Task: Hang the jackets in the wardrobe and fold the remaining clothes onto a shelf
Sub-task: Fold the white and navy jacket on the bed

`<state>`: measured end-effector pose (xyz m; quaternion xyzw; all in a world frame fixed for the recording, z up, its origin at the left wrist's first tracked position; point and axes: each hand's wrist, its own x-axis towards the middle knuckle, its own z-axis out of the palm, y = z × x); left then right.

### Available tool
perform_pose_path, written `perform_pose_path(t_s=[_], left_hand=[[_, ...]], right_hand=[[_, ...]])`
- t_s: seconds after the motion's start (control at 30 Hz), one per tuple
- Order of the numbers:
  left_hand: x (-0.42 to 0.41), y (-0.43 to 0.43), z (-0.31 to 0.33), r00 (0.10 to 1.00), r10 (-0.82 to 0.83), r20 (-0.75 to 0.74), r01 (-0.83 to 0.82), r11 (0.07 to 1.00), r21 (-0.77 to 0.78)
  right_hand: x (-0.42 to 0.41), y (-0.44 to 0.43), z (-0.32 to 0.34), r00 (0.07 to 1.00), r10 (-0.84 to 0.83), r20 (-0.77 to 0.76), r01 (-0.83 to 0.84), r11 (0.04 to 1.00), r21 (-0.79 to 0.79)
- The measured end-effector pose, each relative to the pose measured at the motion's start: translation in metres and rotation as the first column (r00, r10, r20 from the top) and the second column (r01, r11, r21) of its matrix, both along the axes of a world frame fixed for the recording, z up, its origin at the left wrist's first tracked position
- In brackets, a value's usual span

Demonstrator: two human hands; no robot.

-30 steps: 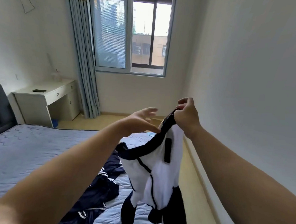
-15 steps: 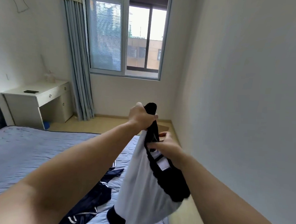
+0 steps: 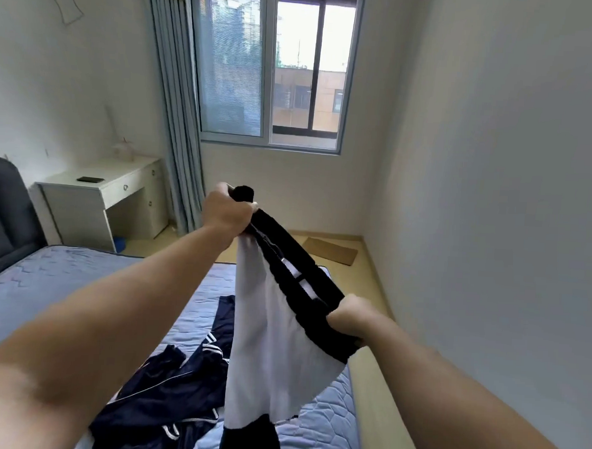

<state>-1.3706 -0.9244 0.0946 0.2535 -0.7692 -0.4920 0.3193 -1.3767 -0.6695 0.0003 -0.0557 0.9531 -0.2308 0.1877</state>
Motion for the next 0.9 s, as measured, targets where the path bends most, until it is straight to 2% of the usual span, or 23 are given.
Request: perform_pose_path(t_s=[0.1,0.17,0.23,0.37,0.43,0.5,0.6,0.7,0.83,0.9], left_hand=[[0.005,-0.023,-0.011,0.999,-0.049,0.016,0.048,0.996,0.075],[0.006,-0.035,-0.013,0.993,-0.115,0.031,0.106,0.970,0.218],[0.006,-0.046,-0.012,0.980,-0.191,0.051,0.167,0.937,0.308],[0.000,-0.068,-0.009,0.923,-0.342,0.177,0.292,0.921,0.257],[-0.004,-0.078,-0.011,0.856,-0.418,0.306,0.367,0.906,0.210],[-0.007,-0.091,-0.016,0.780,-0.424,0.460,0.397,0.904,0.160],[-0.010,-0.103,-0.023,0.610,-0.377,0.697,0.445,0.891,0.093],[-0.017,-0.106,-0.025,0.372,-0.245,0.895,0.518,0.855,0.019],[-0.032,-0.102,-0.027,0.018,-0.197,0.980,0.610,0.779,0.146],[-0.041,-0.096,-0.033,-0.102,-0.212,0.972,0.614,0.756,0.229]], right_hand=[[-0.017,-0.007,0.024,0.999,-0.029,-0.024,0.035,0.941,0.337],[-0.027,-0.012,0.037,0.998,0.017,-0.066,0.022,0.833,0.552],[-0.037,-0.018,0.045,0.991,0.099,-0.090,-0.010,0.729,0.685],[-0.050,-0.034,0.066,0.954,0.162,-0.254,0.093,0.645,0.758],[-0.056,-0.039,0.075,0.945,0.152,-0.289,0.129,0.639,0.758],[-0.062,-0.037,0.080,0.951,0.112,-0.287,0.148,0.651,0.744],[-0.064,-0.030,0.084,0.979,0.117,-0.169,0.069,0.588,0.806],[-0.063,-0.023,0.086,0.997,0.061,0.055,-0.078,0.509,0.857],[-0.076,-0.015,0.079,0.993,-0.070,0.094,-0.041,0.542,0.840],[-0.090,-0.009,0.071,0.995,-0.058,0.083,-0.040,0.530,0.847]])
